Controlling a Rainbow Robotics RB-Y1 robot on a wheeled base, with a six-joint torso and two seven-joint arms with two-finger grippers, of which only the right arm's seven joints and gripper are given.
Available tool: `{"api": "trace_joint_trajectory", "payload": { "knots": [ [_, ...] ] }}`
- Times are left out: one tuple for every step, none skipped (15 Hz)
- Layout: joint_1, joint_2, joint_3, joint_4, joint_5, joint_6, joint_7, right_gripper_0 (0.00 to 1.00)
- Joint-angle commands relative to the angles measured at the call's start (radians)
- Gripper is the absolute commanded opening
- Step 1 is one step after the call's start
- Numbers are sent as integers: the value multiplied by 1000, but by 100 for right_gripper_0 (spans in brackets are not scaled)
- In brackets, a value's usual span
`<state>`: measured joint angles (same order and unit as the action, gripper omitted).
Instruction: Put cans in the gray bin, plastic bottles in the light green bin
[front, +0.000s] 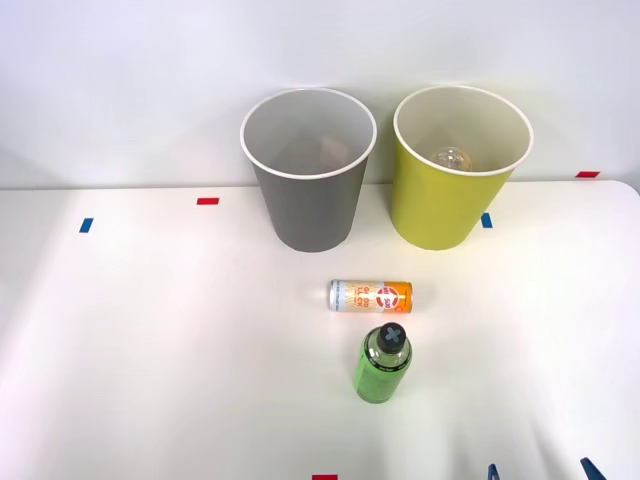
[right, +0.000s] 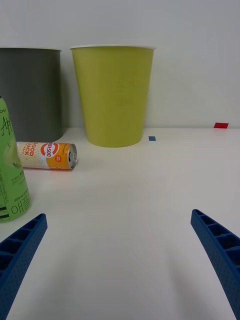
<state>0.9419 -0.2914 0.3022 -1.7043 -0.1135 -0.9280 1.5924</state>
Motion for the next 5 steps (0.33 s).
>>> {"api": "trace_joint_trajectory", "payload": {
  "knots": [
    [0,0,0,0,0,0,0,100],
    [0,0,0,0,0,0,0,100],
    [0,0,0,0,0,0,0,100],
    [0,0,0,0,0,0,0,100],
    [0,0,0,0,0,0,0,100]
  ]
}}
